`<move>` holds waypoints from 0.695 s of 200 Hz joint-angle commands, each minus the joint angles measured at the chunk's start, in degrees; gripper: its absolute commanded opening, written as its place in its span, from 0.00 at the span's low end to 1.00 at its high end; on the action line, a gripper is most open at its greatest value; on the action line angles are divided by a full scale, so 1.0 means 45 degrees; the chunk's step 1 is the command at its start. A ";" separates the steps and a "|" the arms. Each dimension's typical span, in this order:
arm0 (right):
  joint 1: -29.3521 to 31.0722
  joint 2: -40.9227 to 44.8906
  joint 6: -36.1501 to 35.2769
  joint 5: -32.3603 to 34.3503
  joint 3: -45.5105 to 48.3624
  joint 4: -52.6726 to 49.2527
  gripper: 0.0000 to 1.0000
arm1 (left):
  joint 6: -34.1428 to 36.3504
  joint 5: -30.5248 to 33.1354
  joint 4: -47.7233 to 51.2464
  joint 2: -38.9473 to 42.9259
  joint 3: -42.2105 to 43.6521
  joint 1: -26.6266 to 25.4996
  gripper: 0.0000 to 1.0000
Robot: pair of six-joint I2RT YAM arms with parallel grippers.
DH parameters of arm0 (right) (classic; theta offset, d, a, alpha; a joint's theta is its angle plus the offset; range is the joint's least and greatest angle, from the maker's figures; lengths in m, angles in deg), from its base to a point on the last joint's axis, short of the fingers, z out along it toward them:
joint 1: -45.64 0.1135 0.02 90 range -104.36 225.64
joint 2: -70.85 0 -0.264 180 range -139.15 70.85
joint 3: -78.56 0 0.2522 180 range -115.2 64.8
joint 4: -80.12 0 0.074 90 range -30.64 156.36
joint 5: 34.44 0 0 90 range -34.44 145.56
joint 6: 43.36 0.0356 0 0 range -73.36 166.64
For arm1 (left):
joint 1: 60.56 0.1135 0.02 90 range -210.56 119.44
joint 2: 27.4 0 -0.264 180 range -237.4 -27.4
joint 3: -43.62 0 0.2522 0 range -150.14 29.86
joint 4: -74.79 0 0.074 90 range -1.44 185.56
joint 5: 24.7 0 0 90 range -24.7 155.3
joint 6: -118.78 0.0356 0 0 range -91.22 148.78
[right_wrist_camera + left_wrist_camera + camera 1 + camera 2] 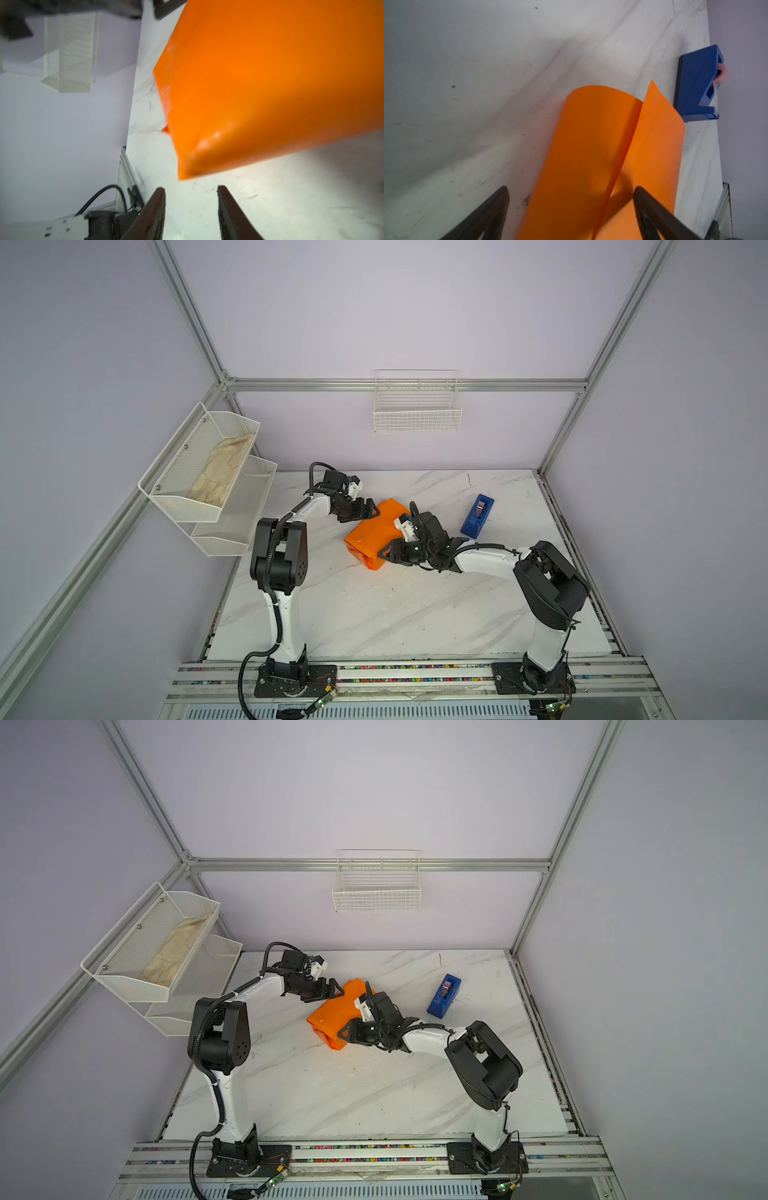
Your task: Wrap the gift box in paper
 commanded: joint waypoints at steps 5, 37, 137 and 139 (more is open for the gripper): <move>-0.0853 0.1953 0.0500 0.1386 0.0363 -0.0606 0.49 | 0.1091 -0.2467 0.0699 -0.0105 -0.1188 -0.0128 0.88; -0.3400 0.3196 -0.0091 0.0995 0.1146 -0.1532 0.55 | 0.2231 -0.3509 0.1587 -0.0286 -0.1434 -0.0850 0.86; -0.6512 0.2222 -0.1401 -0.4986 0.3137 -0.0713 0.70 | 0.3407 -0.1442 0.3551 0.0711 -0.2823 -0.1898 0.88; -0.6498 0.2250 -0.1300 -0.5022 0.3230 -0.0545 0.70 | 0.3421 -0.1314 0.3556 0.0800 -0.2806 -0.1894 0.88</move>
